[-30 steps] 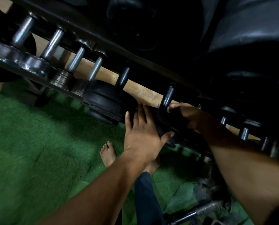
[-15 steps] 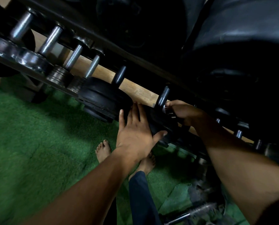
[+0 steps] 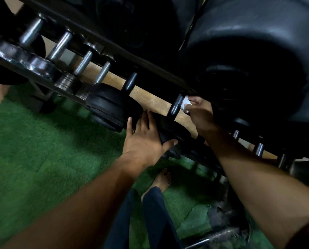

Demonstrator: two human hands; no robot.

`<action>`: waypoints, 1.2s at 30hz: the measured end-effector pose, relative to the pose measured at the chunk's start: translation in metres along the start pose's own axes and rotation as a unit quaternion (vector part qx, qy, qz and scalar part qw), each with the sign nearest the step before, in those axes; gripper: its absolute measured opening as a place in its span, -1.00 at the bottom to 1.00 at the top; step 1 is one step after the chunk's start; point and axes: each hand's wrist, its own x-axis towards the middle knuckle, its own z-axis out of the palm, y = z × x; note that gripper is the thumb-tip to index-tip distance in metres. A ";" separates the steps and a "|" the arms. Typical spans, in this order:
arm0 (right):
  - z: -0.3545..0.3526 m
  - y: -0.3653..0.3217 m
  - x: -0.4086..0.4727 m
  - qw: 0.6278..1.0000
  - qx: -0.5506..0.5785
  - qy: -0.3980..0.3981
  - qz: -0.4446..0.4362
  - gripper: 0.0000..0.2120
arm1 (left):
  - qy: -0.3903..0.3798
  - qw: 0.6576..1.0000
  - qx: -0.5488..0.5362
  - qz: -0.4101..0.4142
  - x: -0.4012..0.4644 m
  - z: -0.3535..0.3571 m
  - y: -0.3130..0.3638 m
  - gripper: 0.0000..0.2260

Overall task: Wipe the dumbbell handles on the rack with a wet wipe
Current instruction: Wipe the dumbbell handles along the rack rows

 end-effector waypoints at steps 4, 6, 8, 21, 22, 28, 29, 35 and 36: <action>0.008 -0.008 -0.017 0.964 -0.148 0.066 -0.211 -0.74 | 0.004 1.000 -0.006 0.002 0.001 0.002 0.000 0.08; 0.012 -0.011 -0.021 0.931 -0.190 0.049 -0.307 -0.72 | 0.009 1.000 -0.008 0.003 0.001 0.003 -0.001 0.07; 0.015 -0.008 -0.014 0.901 -0.247 0.029 -0.355 -0.70 | 0.010 1.000 -0.009 0.006 0.002 0.004 -0.001 0.07; -0.016 0.005 -0.027 0.905 -0.325 -0.061 -0.269 -0.77 | -0.017 1.000 -0.013 0.007 0.004 0.003 -0.004 0.09; -0.024 0.006 -0.032 0.913 -0.312 -0.063 -0.254 -0.80 | -0.021 1.000 -0.013 0.008 0.004 0.002 -0.004 0.09; -0.061 0.022 -0.053 0.937 -0.273 -0.028 -0.217 -0.77 | -0.019 0.999 -0.004 0.033 -0.002 -0.002 -0.009 0.04; -0.066 0.027 -0.053 0.935 -0.278 -0.015 -0.218 -0.80 | -0.015 0.999 -0.003 0.037 -0.005 -0.002 -0.009 0.02; -0.081 0.049 -0.060 0.954 -0.229 0.030 -0.191 -0.81 | 0.010 0.999 -0.027 0.029 -0.018 0.004 0.004 -0.03; -0.081 0.051 -0.062 0.953 -0.229 0.036 -0.195 -0.82 | 0.026 0.999 -0.032 0.033 -0.021 0.006 0.008 -0.04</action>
